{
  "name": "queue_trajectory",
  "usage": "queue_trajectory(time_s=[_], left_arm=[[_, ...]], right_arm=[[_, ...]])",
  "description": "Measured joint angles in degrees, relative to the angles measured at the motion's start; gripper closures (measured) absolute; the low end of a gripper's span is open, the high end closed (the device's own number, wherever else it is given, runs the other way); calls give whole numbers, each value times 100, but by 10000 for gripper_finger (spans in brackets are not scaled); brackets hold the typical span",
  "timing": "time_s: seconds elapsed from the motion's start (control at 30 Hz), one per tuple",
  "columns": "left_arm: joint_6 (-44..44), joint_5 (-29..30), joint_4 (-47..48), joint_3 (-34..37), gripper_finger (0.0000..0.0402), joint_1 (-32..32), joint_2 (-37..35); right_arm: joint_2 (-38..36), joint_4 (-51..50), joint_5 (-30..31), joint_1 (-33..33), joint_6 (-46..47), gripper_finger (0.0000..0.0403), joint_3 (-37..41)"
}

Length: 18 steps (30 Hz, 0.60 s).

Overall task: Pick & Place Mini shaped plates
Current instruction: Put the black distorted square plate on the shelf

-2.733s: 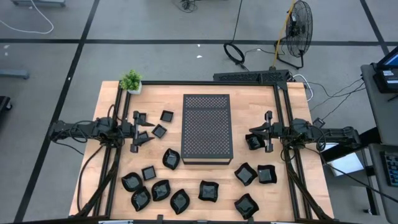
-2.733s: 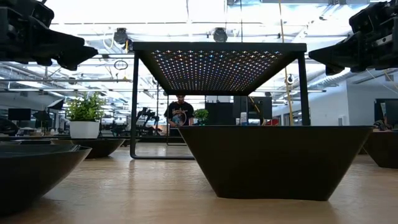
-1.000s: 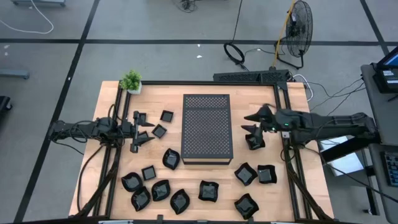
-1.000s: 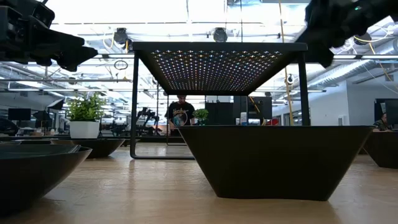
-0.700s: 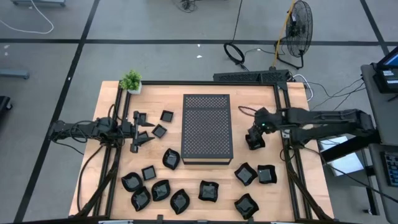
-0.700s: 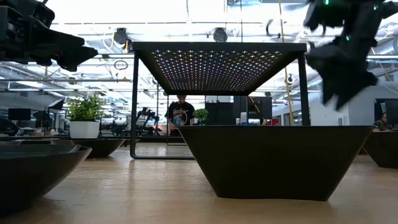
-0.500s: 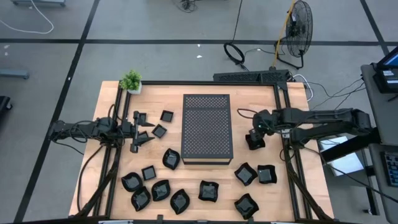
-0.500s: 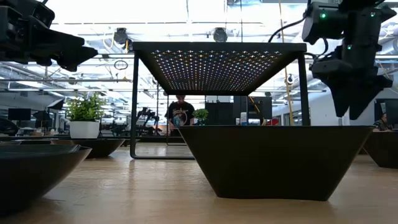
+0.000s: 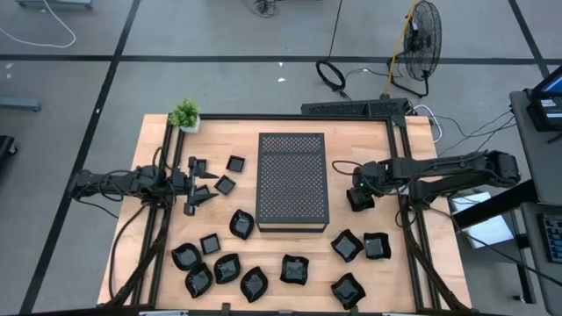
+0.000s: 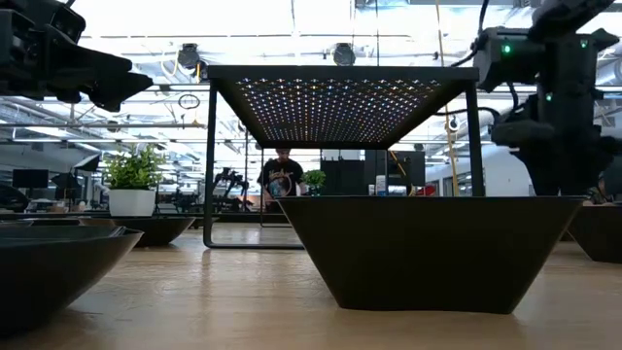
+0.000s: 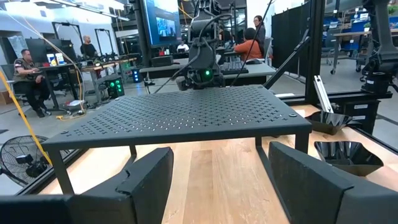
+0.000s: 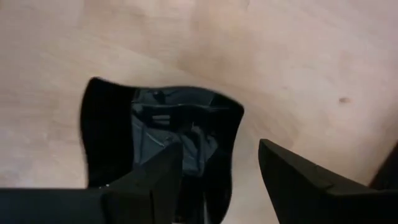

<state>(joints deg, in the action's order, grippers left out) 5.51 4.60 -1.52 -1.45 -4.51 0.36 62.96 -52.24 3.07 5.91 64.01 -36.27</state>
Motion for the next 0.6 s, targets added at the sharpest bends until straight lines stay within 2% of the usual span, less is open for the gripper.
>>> queue_trajectory(time_s=[0.4,0.6], left_arm=[[0,0,0,0,133,0,0],[0,0,0,0,133,-1,0]], right_arm=[[-2,277,-30,-2,-15,209,374],[-2,316,-22,0,-31,246,374]])
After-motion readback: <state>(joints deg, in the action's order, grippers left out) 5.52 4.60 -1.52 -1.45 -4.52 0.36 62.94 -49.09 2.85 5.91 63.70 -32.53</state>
